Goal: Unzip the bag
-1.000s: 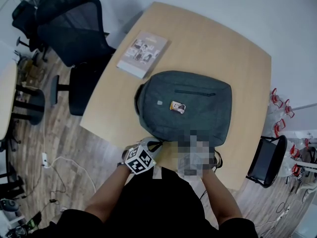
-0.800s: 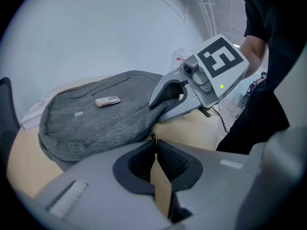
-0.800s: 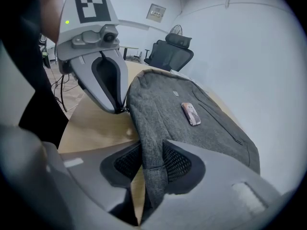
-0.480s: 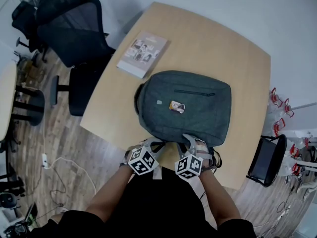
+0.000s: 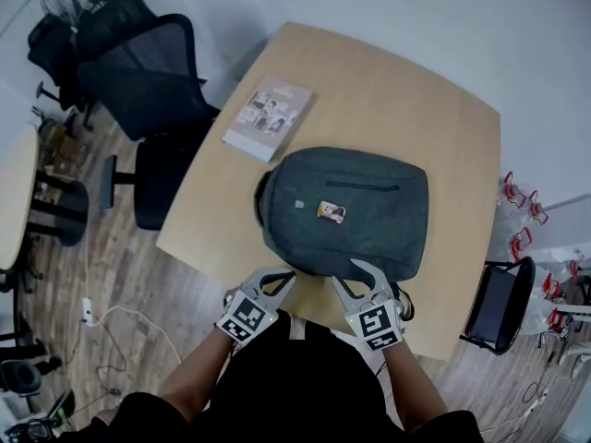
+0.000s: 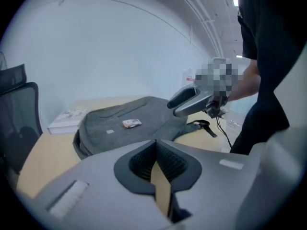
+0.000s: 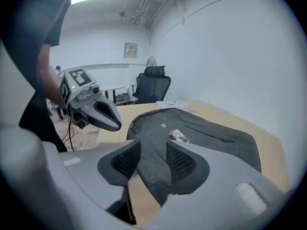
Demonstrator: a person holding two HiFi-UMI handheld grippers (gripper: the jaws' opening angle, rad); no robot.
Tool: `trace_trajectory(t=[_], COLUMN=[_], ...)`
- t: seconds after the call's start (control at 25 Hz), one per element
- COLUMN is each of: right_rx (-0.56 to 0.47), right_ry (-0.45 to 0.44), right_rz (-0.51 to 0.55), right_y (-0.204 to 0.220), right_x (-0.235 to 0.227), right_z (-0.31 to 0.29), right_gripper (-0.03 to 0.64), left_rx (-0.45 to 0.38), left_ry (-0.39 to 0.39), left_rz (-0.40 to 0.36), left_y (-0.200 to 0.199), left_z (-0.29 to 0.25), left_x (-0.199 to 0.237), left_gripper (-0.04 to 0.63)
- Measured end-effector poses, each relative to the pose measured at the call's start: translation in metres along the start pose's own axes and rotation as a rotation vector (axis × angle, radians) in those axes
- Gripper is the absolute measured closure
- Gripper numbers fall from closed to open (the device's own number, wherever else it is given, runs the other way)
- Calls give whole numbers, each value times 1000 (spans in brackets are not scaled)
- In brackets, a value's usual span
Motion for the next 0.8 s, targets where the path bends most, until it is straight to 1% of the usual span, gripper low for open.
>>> trace_trajectory(t=[0.08, 0.12, 0.16, 0.2, 0.32, 0.44, 0.6, 0.8], right_rx=[-67, -103, -147, -188, -278, -341, -377, -402], right_ry=[57, 85, 110, 130, 181, 228, 283, 319], right_rz=[-122, -168, -201, -223, -225, -201, -150, -143], right_y=[-13, -20, -28, -36, -62, -85, -102, -112], right_x=[-14, -20, -27, -32, -42, -52, -61, -68], right_z=[7, 11, 14, 17, 27, 35, 44, 52], right_gripper=[497, 550, 591, 613, 614, 614, 615, 615], left_rx=[-87, -128, -163, -192, -262, -314, -340, -351], left_ry=[-76, -114, -148, -178, -255, -303, -311, -293], left_rz=[42, 59, 71, 75, 78, 102, 108, 111], left_y=[-23, -34, -45, -55, -82, -102, -118, -124], left_z=[10, 13, 16, 19, 26, 32, 33, 28], left_x=[16, 24, 32, 40, 63, 82, 93, 95], left_gripper=[575, 575, 575, 575, 575, 575, 575, 575])
Point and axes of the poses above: the fingertips, and each gripper's own axes: z backward along the fingers, x to its left, y out of its underside, the point moved 2 cm from there along z, backward along the fingers, and after that the axes turned 5 degrees about -z, right-handed, at the moved point
